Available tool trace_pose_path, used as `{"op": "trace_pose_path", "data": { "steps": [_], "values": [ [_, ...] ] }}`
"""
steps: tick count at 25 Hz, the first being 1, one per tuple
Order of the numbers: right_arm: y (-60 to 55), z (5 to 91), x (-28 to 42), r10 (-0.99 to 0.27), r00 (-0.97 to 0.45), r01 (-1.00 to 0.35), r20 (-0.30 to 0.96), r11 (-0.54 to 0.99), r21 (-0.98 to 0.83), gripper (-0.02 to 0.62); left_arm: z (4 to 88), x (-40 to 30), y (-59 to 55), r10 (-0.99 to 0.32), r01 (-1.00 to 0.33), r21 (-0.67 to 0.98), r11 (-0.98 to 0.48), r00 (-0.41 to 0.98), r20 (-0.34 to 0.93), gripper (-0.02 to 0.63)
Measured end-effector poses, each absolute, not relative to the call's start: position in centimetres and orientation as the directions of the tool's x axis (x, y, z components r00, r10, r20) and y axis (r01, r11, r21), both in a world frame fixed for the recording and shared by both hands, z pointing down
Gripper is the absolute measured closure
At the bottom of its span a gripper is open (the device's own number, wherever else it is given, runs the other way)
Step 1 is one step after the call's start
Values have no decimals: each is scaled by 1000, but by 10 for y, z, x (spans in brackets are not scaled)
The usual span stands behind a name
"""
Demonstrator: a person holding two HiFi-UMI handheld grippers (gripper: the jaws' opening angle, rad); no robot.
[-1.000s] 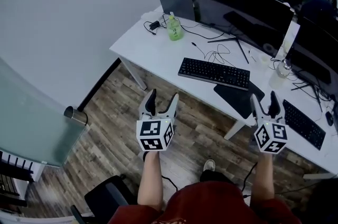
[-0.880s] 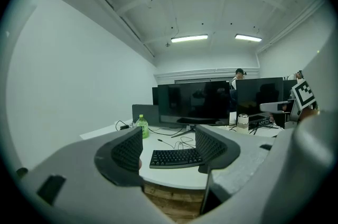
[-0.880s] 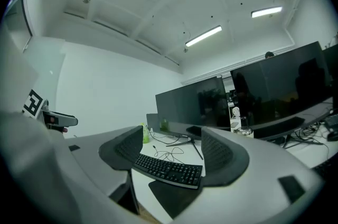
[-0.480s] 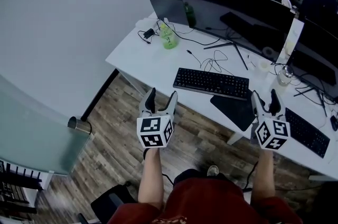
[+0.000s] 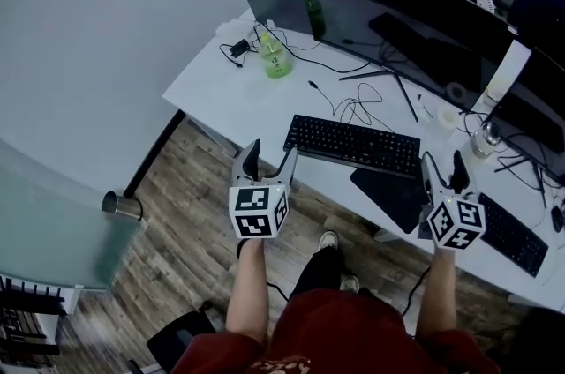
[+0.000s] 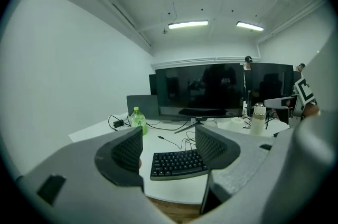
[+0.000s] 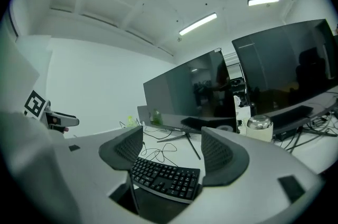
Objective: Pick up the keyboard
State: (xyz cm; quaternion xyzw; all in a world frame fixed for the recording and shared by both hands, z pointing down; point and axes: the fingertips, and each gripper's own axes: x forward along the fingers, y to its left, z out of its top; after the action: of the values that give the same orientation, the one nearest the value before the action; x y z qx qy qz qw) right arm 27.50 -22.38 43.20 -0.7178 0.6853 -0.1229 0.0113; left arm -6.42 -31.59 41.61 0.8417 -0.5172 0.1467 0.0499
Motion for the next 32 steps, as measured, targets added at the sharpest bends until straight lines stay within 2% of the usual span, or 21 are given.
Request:
{"op": "trace_pose_path", "data": {
  "steps": [9,19,26,32],
  "values": [
    [-295,478,269,-954,42,-982,296,-94,-161,272,487,-70,-400,-783,-869,-15,-495,438,441,310],
    [-321,575,272,-845,40,-974,533,-151,-167,261,589,-72,-450,-616,-830,89,-550,476,627,310],
    [-323,635,274,-754,10,-959,657,-193,-207,227,638,-68,-474,-507,-812,206,-545,516,691,310],
    [-324,665,279,-716,-16,-928,698,-249,-277,213,666,-60,-479,-407,-780,259,-570,541,736,308]
  ]
}}
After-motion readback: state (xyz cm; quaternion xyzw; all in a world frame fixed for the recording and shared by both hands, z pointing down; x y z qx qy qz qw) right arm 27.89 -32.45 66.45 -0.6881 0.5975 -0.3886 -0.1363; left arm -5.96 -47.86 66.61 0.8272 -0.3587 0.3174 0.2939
